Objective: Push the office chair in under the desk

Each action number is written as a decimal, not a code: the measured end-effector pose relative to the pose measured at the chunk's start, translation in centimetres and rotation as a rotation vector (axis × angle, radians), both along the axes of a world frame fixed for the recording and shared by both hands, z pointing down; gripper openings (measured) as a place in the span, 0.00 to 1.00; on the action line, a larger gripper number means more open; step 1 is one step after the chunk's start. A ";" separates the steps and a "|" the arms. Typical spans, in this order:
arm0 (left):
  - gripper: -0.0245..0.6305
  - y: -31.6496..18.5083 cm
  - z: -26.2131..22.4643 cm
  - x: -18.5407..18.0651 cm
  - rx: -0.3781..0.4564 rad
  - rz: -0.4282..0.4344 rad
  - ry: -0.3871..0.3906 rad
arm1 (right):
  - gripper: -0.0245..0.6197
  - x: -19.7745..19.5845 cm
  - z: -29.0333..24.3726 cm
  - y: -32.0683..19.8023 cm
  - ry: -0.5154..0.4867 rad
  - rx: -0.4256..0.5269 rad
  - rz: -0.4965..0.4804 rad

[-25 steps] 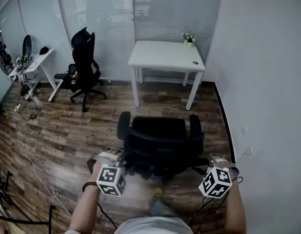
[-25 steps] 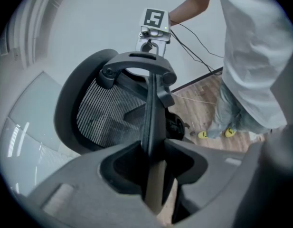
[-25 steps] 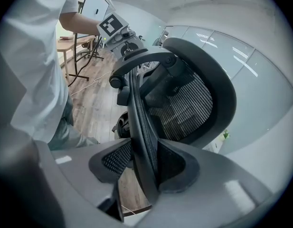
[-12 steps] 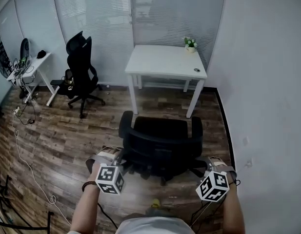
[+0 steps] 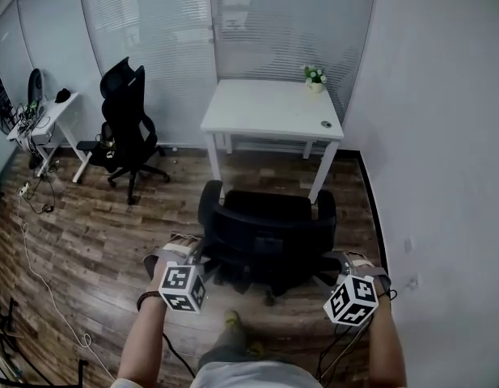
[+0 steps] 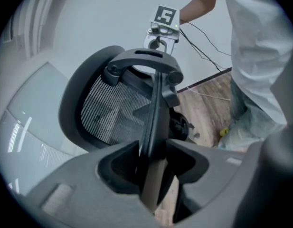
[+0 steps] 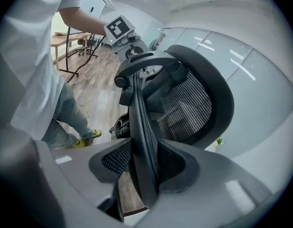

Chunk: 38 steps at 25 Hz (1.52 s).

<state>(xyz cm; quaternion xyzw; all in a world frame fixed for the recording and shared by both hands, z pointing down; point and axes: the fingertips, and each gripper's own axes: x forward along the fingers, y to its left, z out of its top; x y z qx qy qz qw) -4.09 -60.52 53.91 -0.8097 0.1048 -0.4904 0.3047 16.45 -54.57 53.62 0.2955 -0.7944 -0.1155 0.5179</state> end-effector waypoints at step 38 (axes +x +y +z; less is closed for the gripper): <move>0.30 -34.6 -0.6 6.6 0.014 0.063 0.018 | 0.33 6.9 -0.2 -34.8 0.070 0.005 0.135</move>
